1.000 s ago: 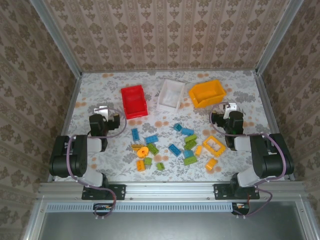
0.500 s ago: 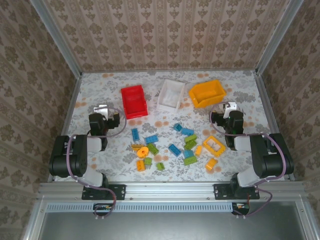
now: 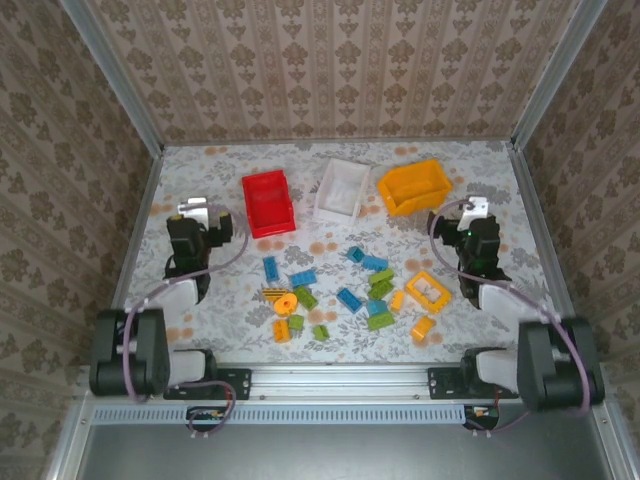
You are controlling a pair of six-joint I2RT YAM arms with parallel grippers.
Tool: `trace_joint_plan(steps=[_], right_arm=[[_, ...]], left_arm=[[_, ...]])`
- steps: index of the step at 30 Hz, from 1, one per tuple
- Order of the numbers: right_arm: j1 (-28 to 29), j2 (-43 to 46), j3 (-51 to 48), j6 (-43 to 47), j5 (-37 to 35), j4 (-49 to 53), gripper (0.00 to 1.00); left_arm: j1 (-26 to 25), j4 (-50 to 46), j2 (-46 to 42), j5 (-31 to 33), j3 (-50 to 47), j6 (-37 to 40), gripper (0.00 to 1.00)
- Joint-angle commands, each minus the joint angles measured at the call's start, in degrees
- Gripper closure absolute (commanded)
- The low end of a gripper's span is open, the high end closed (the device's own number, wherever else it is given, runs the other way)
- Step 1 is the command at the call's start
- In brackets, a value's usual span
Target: Sort the legos into containers by color
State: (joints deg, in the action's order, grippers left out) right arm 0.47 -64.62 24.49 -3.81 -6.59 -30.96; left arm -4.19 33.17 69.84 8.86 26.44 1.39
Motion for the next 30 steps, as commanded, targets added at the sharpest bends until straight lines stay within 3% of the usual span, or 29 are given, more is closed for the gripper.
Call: trace_joint_plan(steps=[1, 3, 4, 6, 8, 10, 14, 21, 30], right_arm=[[0.74, 11.63, 9.94, -4.43, -6.11, 18.98, 0.00], [0.68, 14.15, 17.68, -16.99, -8.68, 32.25, 0.00], [0.59, 14.43, 21.47, -22.68, -7.60, 38.38, 0.00], [-0.15, 13.92, 23.39, -27.98, -0.78, 41.54, 0.00], [-0.55, 9.73, 27.61, -30.12, 7.60, 42.77, 0.00], [0.98, 2.14, 34.77, -33.95, 7.13, 53.01, 0.04], [3.04, -10.39, 43.15, -39.78, 3.65, 61.44, 0.27], [3.13, -24.46, 48.29, -48.74, 3.42, 61.28, 0.22], [3.31, -37.92, 55.67, -52.59, 3.94, 59.52, 0.25]], left_arm=[[-4.43, -12.20, -8.97, 6.32, 7.10, 1.84, 0.00], [-8.04, -22.96, -11.75, 10.77, 14.70, -2.68, 0.00], [-8.54, -33.44, -11.78, 10.56, 20.18, -10.03, 0.00], [-7.68, -47.86, -10.11, 3.14, 28.13, -21.17, 0.00], [-4.71, -48.06, -7.47, -11.21, 29.98, -25.94, 0.00], [-4.08, -51.21, -4.50, -15.87, 33.30, -29.07, 0.00], [-12.77, -54.75, -0.33, -12.20, 38.68, -25.72, 0.00], [-21.51, -55.07, 8.91, -12.36, 43.97, -24.59, 0.01], [-24.05, -56.87, 22.41, -15.82, 54.56, -21.80, 0.12]])
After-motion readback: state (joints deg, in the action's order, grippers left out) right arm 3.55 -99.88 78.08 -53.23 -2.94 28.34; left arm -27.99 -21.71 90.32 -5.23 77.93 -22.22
